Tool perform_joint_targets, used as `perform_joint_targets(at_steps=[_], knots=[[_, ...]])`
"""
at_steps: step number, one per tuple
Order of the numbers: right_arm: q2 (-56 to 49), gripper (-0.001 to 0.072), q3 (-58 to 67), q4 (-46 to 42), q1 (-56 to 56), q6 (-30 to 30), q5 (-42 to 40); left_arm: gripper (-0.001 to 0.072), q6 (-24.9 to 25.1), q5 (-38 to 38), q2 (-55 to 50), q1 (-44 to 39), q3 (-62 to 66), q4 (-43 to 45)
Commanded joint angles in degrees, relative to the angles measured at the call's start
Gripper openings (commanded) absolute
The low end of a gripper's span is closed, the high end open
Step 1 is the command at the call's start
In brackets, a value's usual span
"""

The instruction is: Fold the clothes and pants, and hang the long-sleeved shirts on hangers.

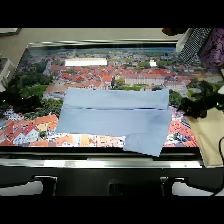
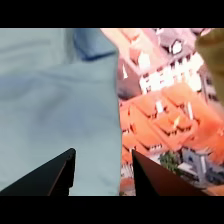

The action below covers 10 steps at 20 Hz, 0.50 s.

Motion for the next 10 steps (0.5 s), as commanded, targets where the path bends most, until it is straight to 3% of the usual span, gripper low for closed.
perform_joint_targets(at_steps=[1,5,10], knots=[[9.6,0.0427,-19.1,6.3,-3.1,-3.9,-1.2,0.0436,0.9,0.1,8.5,5.0,-11.0,-5.1],[13.8,0.0427,-34.4,11.6,-3.1,-6.4,-3.5,0.0437,0.9,0.5,11.8,4.7,-17.7,-6.4],[13.8,0.0421,-40.5,12.8,-3.1,-8.2,-5.8,0.0437,0.9,0.7,11.7,3.0,-18.1,-6.6]])
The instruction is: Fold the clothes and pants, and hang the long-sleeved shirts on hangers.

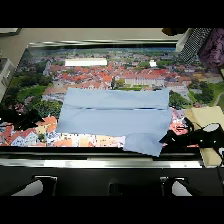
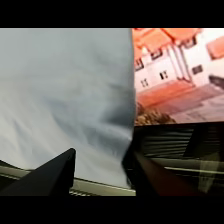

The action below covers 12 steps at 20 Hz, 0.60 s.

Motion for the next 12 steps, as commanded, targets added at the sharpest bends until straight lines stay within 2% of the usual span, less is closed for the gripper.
perform_joint_targets(at_steps=[1,3,6,8,11,12], knots=[[0.6,0.0420,-4.8,1.6,-0.1,-1.2,-1.4,0.0436,0.0,0.3,0.5,-0.9,-1.1,-0.6],[0.6,0.0405,-5.6,1.8,-0.1,-1.2,-1.6,0.0437,0.0,0.7,0.5,-1.2,-1.1,-0.6],[0.6,0.0218,-5.6,4.3,-0.1,-1.3,-3.4,0.0436,0.0,0.7,0.3,-1.3,-1.1,-0.6],[0.6,0.0029,-5.6,6.1,-0.1,-1.3,-4.4,0.0433,0.0,-0.2,0.3,-1.3,-1.1,-0.6],[0.9,0.0032,-5.6,6.7,-0.1,-1.3,-4.0,0.0433,-2.3,3.2,0.2,-1.0,-3.2,-2.4],[1.2,0.0032,-5.6,6.6,-0.1,-1.3,-4.0,0.0433,-0.6,5.1,-0.1,-0.6,-5.0,-5.3]])
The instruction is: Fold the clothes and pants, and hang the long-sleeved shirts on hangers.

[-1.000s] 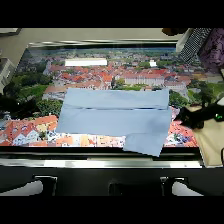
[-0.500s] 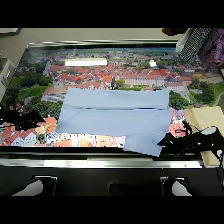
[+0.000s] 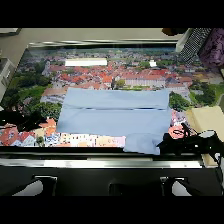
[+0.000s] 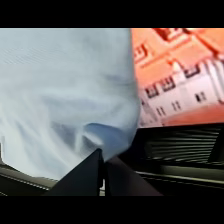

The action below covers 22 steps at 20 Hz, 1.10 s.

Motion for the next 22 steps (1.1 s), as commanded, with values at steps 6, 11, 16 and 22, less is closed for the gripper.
perform_joint_targets(at_steps=[6,11,16,22], knots=[[5.1,0.0031,-0.1,1.0,0.0,0.6,-0.5,0.0433,9.2,9.2,-5.0,1.2,-10.9,-10.8],[5.5,0.0031,-0.1,1.0,0.0,1.5,-0.3,0.0433,10.4,11.3,-7.3,0.1,-11.0,-11.0],[6.2,0.0030,-0.1,1.0,0.0,1.5,0.8,0.0060,10.3,12.5,-8.8,-2.6,-11.0,-11.0],[16.8,0.0029,-0.1,-0.6,0.0,3.1,4.7,0.0016,2.9,6.6,-2.3,-1.7,-10.3,-5.7]])
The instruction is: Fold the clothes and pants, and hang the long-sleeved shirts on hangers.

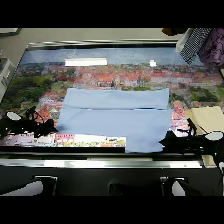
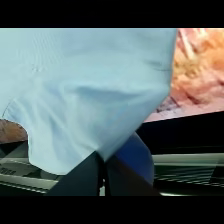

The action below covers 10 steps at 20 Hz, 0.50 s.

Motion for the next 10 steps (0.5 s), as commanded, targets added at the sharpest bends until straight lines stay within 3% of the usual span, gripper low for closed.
perform_joint_targets(at_steps=[1,3,5,8,10], knots=[[7.1,0.0029,0.0,-1.0,0.0,1.2,5.0,0.0016,-7.9,-4.7,6.2,0.2,0.3,5.4],[13.1,0.0029,0.0,-1.2,0.0,2.9,10.1,0.0016,-12.0,-7.1,13.3,0.2,0.3,12.0],[20.2,0.0029,0.3,-1.2,0.0,4.9,12.5,0.0016,-12.3,-7.3,20.5,0.2,0.3,13.9],[24.4,0.0028,2.8,1.0,0.0,5.5,7.8,0.0016,-12.3,-3.6,25.0,0.1,1.0,9.9],[21.0,0.0028,4.5,7.0,0.0,1.6,1.4,0.0016,-12.3,-0.1,24.1,0.1,1.9,6.3]])
